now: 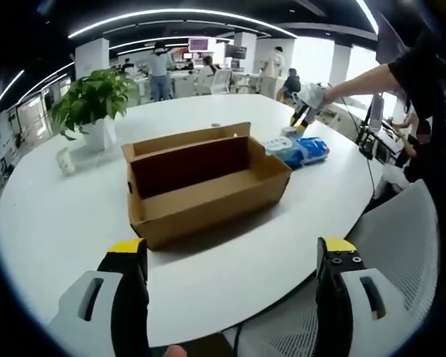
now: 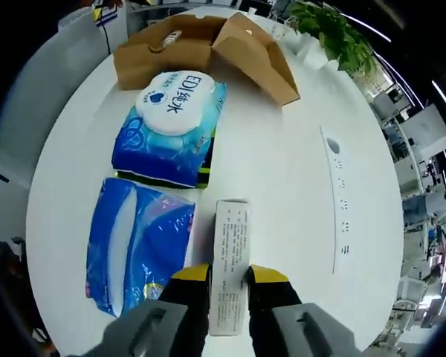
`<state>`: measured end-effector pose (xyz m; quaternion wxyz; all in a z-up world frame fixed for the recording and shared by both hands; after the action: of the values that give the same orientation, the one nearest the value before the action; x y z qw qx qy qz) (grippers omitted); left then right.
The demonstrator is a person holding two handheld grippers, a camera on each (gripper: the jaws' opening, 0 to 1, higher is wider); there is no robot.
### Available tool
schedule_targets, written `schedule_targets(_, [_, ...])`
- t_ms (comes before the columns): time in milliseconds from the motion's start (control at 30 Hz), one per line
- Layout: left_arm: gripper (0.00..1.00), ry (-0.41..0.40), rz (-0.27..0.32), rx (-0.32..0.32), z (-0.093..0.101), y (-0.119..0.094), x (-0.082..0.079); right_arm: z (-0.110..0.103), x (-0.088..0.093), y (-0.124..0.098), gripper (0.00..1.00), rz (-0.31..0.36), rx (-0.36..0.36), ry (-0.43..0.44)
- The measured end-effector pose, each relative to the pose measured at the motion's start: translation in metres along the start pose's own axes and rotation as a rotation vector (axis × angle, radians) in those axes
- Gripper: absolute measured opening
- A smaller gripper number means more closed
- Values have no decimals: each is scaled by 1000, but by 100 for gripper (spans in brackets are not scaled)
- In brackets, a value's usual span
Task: Operate the shoe box by opening the lid, removing the specified soft item, and placing it in the target area until the item is outside and the box remains undamaged.
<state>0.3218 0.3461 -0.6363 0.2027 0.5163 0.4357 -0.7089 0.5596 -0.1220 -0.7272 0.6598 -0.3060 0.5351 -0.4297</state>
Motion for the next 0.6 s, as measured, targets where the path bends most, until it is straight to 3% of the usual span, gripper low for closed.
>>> schedule_targets(267, [94, -4, 4, -6, -1, -1, 0, 3, 1, 2, 15, -14, -14, -26])
schedule_targets(600, [93, -7, 2, -9, -2, -2, 1, 3, 1, 2, 19, -24, -3, 0])
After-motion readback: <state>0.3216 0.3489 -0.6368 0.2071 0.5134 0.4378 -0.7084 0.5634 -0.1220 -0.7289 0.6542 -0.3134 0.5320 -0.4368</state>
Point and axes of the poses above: the point that each gripper's makers call its tool centre point, and the gripper's own axes: y roughly forward along the fingers, z roughly to its right, x roughly out of its underside, the point moved 2 cm from there along -y, roughly backward along the fingers, and after that the axes turned 13 degrees about z, right-handed, at the moved point
